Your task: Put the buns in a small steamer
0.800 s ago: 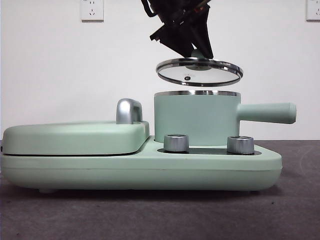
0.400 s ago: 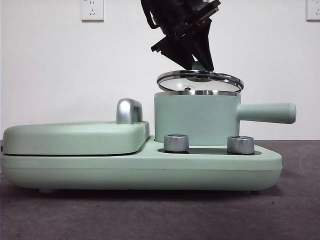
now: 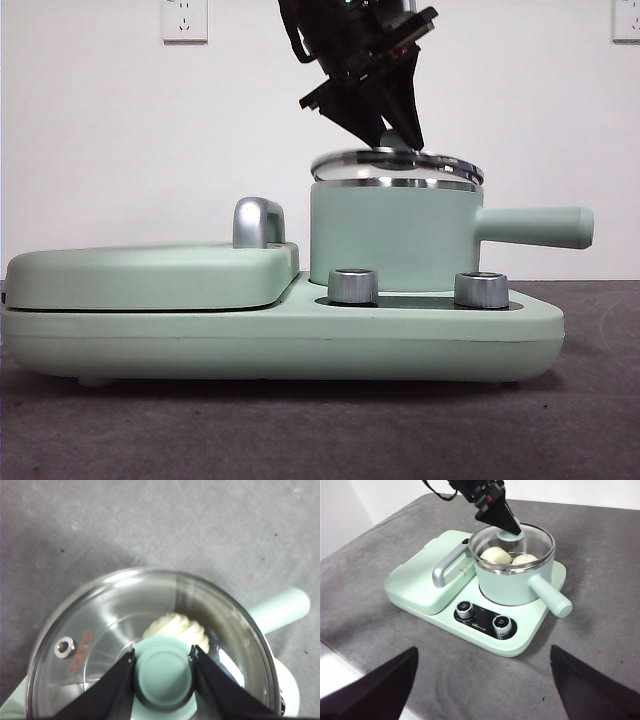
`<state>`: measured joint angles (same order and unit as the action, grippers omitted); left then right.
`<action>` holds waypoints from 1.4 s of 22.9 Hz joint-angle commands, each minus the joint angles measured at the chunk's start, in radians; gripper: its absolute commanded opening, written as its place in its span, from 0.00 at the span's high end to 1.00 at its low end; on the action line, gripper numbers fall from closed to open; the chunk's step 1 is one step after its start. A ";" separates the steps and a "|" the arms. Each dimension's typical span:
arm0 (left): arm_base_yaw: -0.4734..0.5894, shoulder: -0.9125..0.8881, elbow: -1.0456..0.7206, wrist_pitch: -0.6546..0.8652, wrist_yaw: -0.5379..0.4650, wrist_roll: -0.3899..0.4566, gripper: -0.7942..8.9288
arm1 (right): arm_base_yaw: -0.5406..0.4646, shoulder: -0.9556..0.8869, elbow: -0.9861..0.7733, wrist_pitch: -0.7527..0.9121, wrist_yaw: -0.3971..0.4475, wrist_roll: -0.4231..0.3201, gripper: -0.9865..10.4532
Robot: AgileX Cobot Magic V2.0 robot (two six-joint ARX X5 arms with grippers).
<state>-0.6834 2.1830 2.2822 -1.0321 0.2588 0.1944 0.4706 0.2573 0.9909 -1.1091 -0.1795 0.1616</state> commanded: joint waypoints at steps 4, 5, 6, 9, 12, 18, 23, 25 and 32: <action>-0.021 0.069 0.026 -0.029 0.001 -0.002 0.89 | 0.006 0.000 0.006 0.009 0.003 0.008 0.55; -0.024 0.069 0.026 -0.038 0.000 -0.001 0.85 | 0.006 0.000 0.006 0.009 0.003 0.008 0.55; -0.025 0.069 0.026 -0.048 -0.001 0.002 0.79 | 0.006 0.000 0.006 0.009 0.003 0.008 0.55; -0.024 0.069 0.026 -0.079 -0.054 0.006 0.56 | 0.006 0.000 0.006 0.009 0.003 0.008 0.55; -0.024 0.069 0.026 -0.075 -0.061 0.012 0.56 | 0.006 0.000 0.006 0.009 0.003 0.007 0.55; -0.026 0.069 0.026 -0.071 -0.061 0.023 0.55 | 0.006 0.000 0.006 0.009 0.003 0.007 0.55; -0.017 0.029 0.073 -0.077 -0.061 -0.027 0.18 | 0.006 0.000 0.006 0.009 0.003 0.007 0.55; -0.015 -0.029 0.087 -0.099 -0.061 -0.032 0.16 | 0.006 0.000 0.006 0.009 0.003 0.007 0.55; -0.023 -0.353 0.086 -0.327 -0.060 -0.095 0.18 | 0.006 0.000 0.006 0.010 0.003 0.007 0.55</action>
<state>-0.6964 1.7969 2.3421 -1.3621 0.1936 0.1139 0.4706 0.2573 0.9909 -1.1095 -0.1799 0.1619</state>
